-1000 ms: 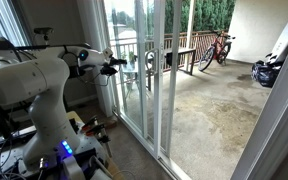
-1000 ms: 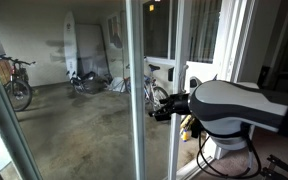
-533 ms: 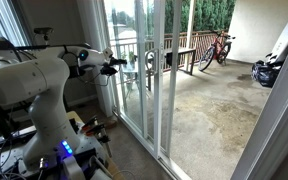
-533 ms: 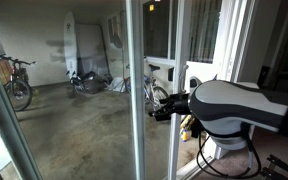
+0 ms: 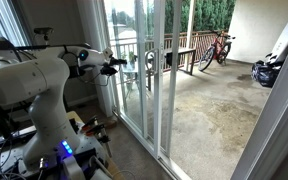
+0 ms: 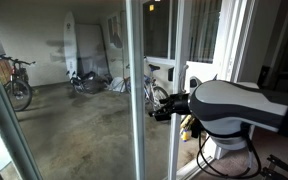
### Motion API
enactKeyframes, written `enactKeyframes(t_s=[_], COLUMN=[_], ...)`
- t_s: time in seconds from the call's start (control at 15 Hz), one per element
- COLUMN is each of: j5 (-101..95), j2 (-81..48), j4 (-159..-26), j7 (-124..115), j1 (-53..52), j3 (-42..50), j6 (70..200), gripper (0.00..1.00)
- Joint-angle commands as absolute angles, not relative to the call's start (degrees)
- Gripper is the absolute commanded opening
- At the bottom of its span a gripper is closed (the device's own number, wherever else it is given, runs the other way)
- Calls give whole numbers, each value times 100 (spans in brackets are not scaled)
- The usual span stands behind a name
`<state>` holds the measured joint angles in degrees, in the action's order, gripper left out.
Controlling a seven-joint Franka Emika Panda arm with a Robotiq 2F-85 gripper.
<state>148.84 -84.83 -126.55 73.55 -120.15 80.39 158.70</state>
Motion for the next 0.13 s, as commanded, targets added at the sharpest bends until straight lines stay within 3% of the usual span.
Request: enactKeyframes(t_s=[0.0, 0.07], j5=[14884, 14884], j2=[-8483, -8483], j4=[-12656, -12656], j7=[7355, 7355], j1=[-12014, -12014], j3=[8039, 8039], j6=[15870, 15870], gripper=[100, 100])
